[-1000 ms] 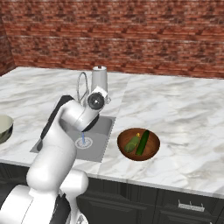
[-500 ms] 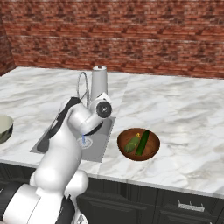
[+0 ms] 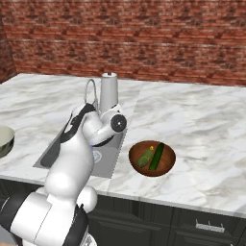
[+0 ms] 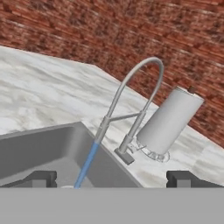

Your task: Pick the cucumbers from the sink and place them in one bowl. Place the squash in the other bowl. Then turn off the sink faucet.

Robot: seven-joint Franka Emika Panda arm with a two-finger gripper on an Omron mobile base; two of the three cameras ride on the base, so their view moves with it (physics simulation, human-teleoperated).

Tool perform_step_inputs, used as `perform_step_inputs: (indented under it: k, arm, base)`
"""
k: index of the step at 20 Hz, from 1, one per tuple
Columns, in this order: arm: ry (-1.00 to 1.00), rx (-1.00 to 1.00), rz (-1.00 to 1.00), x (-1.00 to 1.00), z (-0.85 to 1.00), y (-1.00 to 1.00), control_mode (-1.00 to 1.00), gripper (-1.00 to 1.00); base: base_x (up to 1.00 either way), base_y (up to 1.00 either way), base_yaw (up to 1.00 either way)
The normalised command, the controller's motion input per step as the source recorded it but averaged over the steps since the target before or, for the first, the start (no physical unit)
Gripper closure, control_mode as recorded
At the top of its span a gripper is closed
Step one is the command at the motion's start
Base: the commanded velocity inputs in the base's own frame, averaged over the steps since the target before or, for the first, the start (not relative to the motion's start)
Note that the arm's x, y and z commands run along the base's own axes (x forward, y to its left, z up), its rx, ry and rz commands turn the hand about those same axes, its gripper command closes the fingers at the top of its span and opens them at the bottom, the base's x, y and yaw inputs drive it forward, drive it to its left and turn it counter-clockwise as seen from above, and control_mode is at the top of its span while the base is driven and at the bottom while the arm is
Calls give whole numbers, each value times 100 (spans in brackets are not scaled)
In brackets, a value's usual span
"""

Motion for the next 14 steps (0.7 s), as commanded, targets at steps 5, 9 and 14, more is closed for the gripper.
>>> perform_step_inputs:
  k: [5, 9, 14]
  arm:
    - [1, 9, -1, 11, 0, 0, -100, -100]
    - [0, 5, -1, 19, -4, 0, -100, -100]
    - [0, 0, 0, 22, -14, 1, -100, -100]
  base:
    - [0, 0, 0]
    - [0, 0, 0]
    - [0, 0, 0]
